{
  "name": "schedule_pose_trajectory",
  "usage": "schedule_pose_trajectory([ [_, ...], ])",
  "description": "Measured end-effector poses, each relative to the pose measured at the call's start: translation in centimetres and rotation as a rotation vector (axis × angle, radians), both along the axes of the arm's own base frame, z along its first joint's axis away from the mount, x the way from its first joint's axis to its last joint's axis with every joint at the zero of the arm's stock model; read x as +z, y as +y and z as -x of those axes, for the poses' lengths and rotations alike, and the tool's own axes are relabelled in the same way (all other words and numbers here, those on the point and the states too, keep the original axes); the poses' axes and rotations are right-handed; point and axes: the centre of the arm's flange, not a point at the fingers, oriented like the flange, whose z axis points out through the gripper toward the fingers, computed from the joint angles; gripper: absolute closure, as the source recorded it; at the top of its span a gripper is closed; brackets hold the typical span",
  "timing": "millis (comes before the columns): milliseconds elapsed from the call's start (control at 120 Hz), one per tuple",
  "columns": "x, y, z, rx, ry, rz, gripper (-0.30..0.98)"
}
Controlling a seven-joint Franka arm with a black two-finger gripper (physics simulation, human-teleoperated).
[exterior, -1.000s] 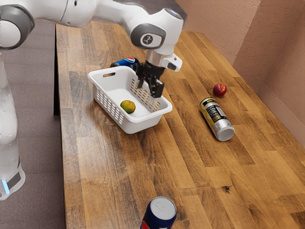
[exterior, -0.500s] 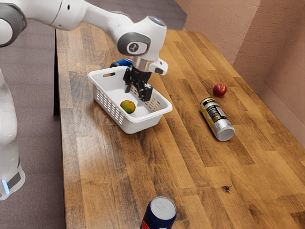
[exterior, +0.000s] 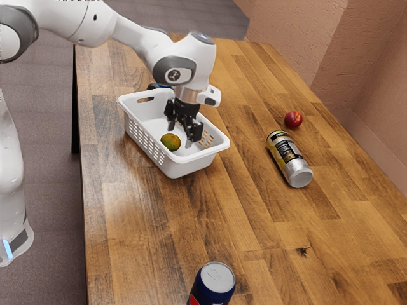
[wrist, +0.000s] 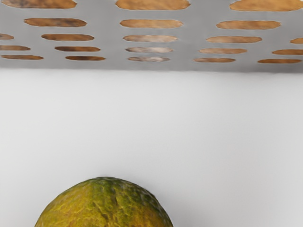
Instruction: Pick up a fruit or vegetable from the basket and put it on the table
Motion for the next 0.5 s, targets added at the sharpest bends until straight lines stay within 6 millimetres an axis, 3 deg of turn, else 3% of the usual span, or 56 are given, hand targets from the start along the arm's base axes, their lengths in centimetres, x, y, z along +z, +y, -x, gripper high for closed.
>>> schedule_pose_trajectory([
  [217, -0.4, 2.1, -0.2, 0.046, -0.025, -0.004, 0.0],
  [500, -2.5, 4.0, -0.6, 0.088, -0.01, 0.002, 0.0],
])
